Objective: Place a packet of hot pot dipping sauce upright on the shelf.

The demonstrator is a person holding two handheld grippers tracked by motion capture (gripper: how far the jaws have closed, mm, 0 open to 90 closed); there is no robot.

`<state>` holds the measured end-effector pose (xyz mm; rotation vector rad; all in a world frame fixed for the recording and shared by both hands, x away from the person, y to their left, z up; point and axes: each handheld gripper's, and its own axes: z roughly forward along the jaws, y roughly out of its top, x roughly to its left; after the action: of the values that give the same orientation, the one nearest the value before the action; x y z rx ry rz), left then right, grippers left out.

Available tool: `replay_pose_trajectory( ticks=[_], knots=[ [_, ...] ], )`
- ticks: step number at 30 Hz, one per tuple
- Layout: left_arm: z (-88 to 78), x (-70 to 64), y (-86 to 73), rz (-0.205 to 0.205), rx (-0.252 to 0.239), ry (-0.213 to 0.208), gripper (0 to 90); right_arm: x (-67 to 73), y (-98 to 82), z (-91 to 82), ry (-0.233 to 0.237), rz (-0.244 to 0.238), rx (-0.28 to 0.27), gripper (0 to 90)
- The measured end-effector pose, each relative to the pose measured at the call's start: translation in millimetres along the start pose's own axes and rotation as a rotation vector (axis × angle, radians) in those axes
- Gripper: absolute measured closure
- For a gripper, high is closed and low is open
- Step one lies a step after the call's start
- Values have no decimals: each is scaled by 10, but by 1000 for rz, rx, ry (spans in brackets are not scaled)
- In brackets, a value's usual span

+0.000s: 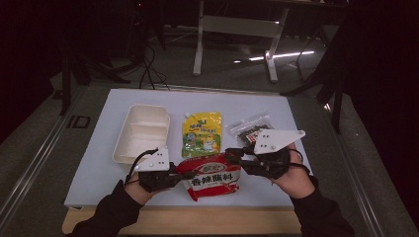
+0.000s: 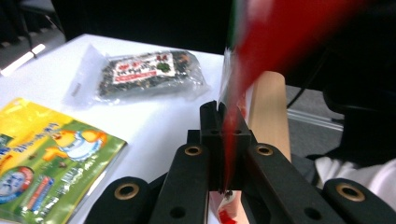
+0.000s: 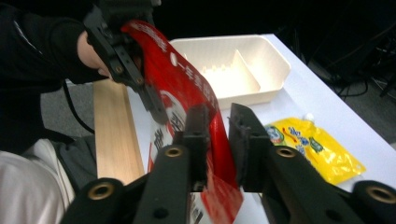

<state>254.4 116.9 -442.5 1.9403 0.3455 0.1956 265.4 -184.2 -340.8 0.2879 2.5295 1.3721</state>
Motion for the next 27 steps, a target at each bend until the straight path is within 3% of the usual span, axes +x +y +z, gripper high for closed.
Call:
replay_pose_trajectory(
  ticks=[8,13,22,23,24,27],
  knots=[
    [-20,12,5,-9,-9,6,900,-38,-211,92,12,22,37,641],
    [-19,-12,39,-10,-13,7,900,-87,-368,208,29,49,81,644],
    [-9,-26,64,-16,-23,10,900,-122,-471,337,76,41,166,764],
    [-5,-13,61,-30,-20,5,900,-129,-477,344,86,44,169,787],
    [1,-11,51,-32,-23,17,900,-130,-481,362,128,43,204,885],
    [13,-2,41,-27,-9,25,900,-111,-481,391,134,44,238,897]
  ],
)
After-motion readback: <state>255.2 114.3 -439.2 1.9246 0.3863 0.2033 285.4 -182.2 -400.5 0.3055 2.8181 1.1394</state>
